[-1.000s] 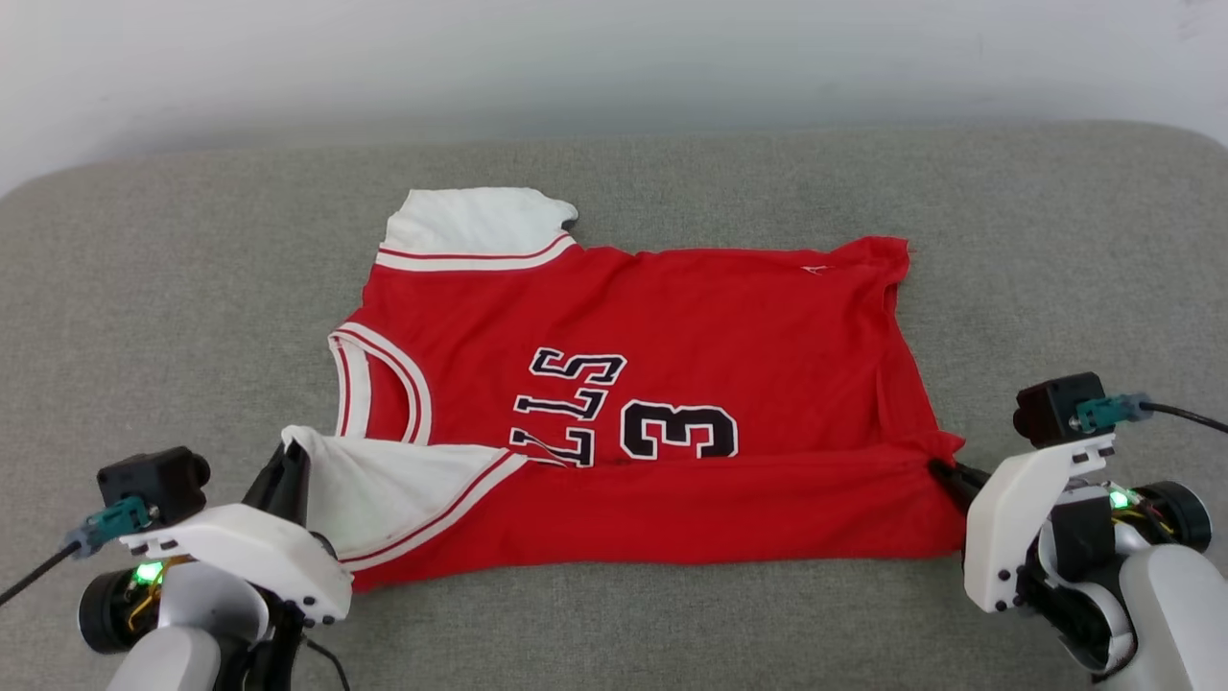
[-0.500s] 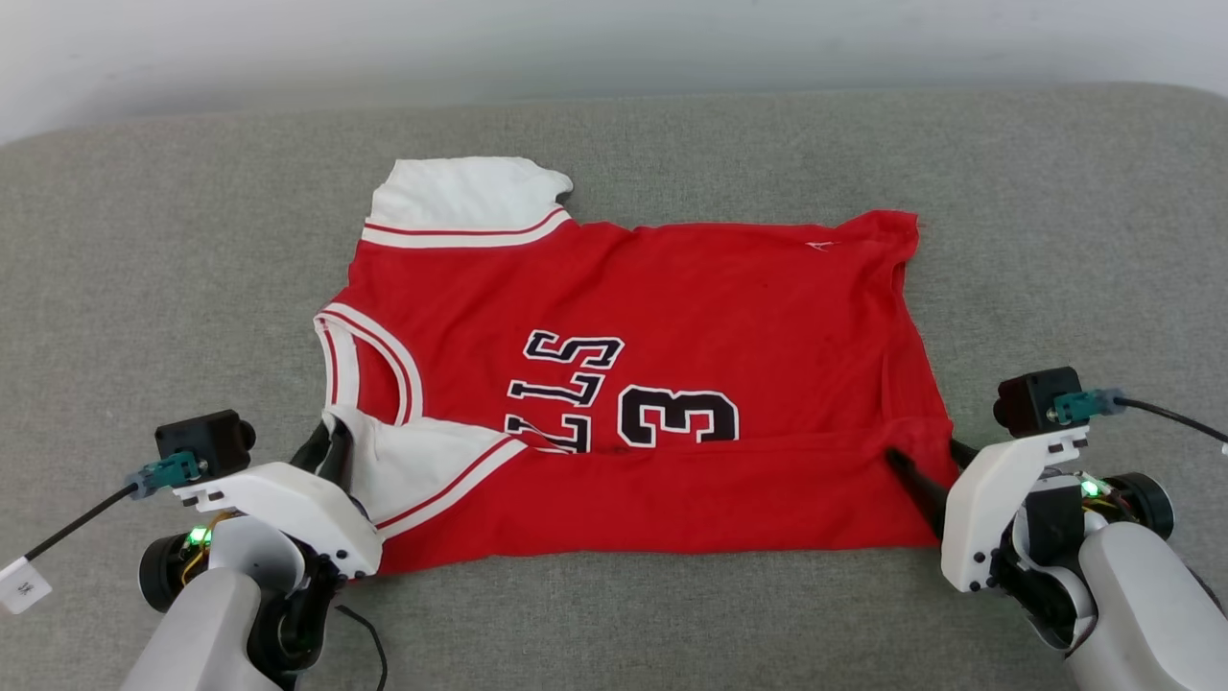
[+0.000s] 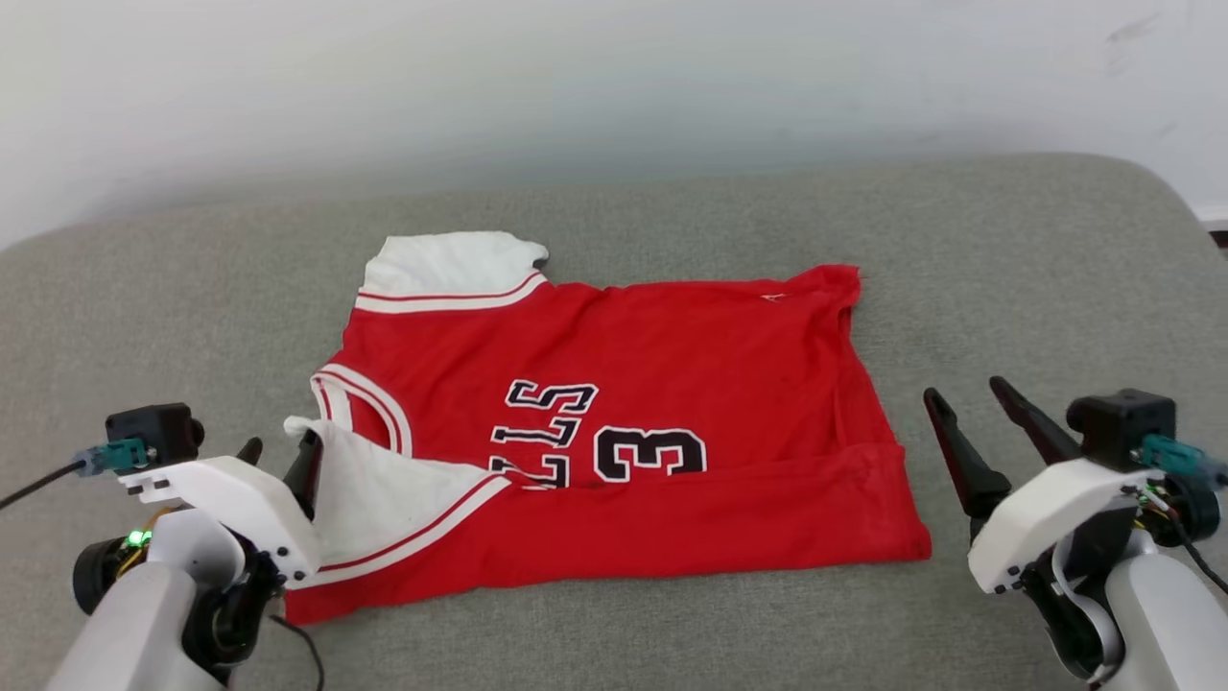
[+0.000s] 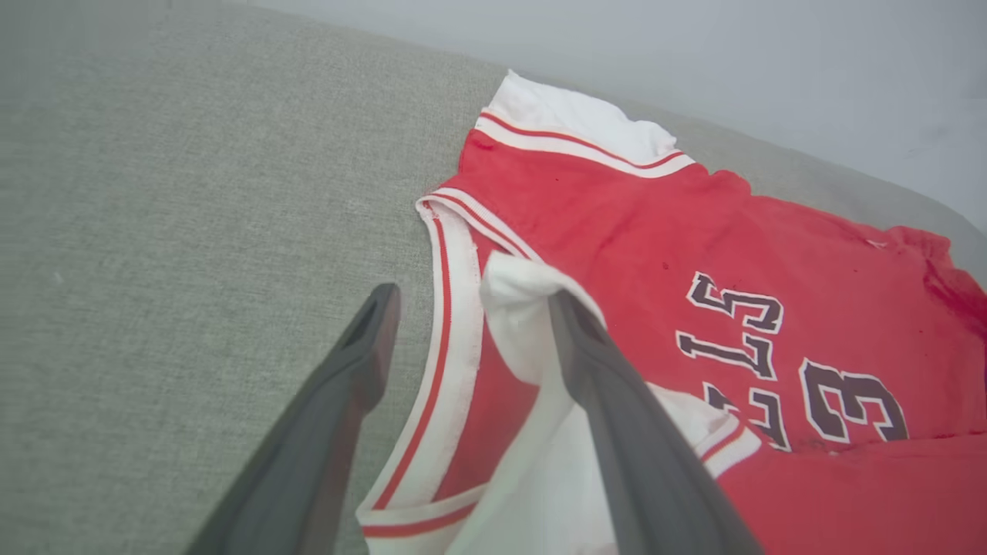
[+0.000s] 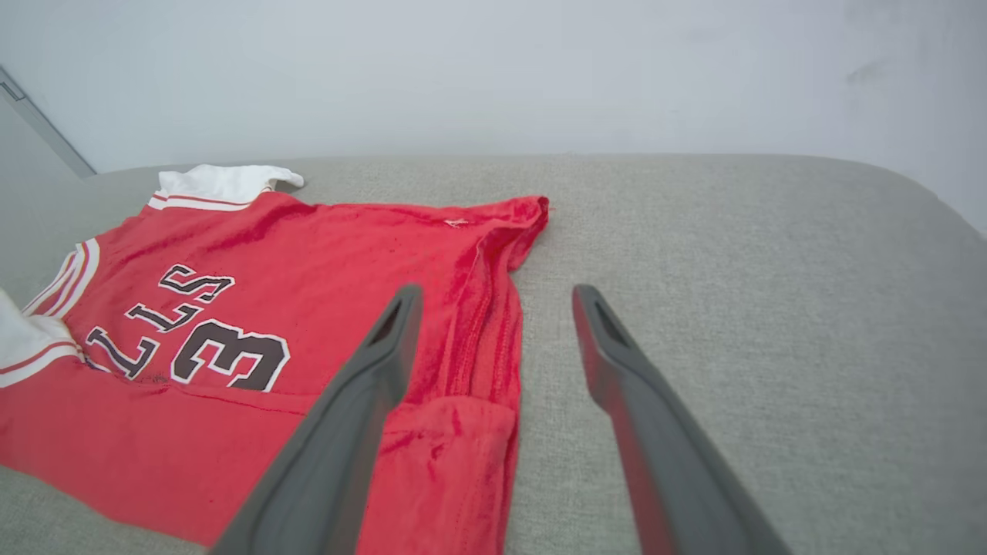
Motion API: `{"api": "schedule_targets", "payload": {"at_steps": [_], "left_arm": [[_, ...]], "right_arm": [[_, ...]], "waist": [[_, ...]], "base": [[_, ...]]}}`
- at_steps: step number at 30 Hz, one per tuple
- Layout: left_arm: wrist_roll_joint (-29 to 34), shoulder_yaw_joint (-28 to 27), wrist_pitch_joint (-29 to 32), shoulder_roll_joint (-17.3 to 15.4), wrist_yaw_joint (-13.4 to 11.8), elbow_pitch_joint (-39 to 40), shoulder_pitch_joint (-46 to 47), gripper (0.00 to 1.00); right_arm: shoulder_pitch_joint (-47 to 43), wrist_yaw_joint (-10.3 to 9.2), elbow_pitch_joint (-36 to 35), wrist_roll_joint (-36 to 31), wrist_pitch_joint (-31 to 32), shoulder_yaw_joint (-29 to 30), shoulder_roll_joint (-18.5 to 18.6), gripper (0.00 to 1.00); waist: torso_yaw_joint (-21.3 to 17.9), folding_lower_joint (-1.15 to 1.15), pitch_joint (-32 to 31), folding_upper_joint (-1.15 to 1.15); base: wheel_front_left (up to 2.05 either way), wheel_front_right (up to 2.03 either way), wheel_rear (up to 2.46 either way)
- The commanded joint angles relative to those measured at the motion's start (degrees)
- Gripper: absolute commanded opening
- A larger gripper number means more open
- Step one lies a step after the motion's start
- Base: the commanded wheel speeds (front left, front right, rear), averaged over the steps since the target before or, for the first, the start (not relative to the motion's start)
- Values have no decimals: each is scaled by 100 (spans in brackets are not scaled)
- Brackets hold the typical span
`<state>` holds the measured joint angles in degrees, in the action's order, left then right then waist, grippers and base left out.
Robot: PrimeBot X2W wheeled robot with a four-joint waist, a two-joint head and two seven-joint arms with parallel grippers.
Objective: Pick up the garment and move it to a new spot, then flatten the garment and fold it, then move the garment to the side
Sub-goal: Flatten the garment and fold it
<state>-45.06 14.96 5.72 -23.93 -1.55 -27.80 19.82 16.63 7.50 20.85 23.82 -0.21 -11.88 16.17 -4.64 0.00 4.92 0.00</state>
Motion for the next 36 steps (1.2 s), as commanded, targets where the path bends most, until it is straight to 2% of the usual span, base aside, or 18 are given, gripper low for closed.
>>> {"api": "schedule_targets", "payload": {"at_steps": [1,9,14,18,21,25,31,32,33,34,35,36], "left_arm": [[-9,33,178,-92,-38,86,-110,100],[-80,249,1876,-937,-255,997,-334,100],[-260,414,3093,-1457,-349,1675,-545,100],[-461,400,3726,-1707,-547,2128,-749,100],[-568,402,3982,-1778,-695,2317,-919,100],[-600,416,4033,-1767,-766,2348,-1031,100],[-712,540,3925,-1416,-667,1980,-960,100],[-756,579,3917,-1338,-627,1885,-945,95],[-781,623,3928,-1249,-588,1789,-930,50],[-785,662,3914,-1186,-545,1722,-913,22],[-806,685,3875,-1120,-500,1647,-884,0],[-831,714,3862,-1069,-449,1572,-864,0]], "right_arm": [[-144,-2,-127,-83,-87,66,-1,100],[-810,-2,-1356,-518,-198,561,-273,100],[-1202,-2,-2148,-760,-64,777,-552,100],[-1395,-2,-2589,-875,29,826,-762,100],[-1421,-2,-2791,-937,39,816,-876,100],[-1359,-2,-2912,-986,10,817,-965,100],[-1197,-2,-2953,-1057,-33,794,-994,100],[-1171,-2,-2953,-1072,-32,787,-983,100],[-1161,-2,-2946,-1085,-27,780,-973,100],[-1154,-2,-2939,-1086,-18,779,-961,100],[-1152,-2,-2926,-1094,-5,786,-943,100],[-1145,-2,-2918,-1085,8,795,-931,100]], "waist": [[-93,0,-145,0],[-285,0,-338,0],[-415,0,-225,0],[-524,0,-15,0],[-592,0,177,0],[-645,0,425,0],[-636,0,696,0],[-629,0,718,0],[-624,0,730,0],[-618,0,738,0],[-610,0,734,0],[-600,0,724,0]], "base": [[0,0,0],[0,0,0],[0,0,0],[0,0,0],[0,0,0],[0,0,0],[0,0,0],[0,0,0],[0,0,0],[0,0,0],[0,0,0],[0,0,0]]}}
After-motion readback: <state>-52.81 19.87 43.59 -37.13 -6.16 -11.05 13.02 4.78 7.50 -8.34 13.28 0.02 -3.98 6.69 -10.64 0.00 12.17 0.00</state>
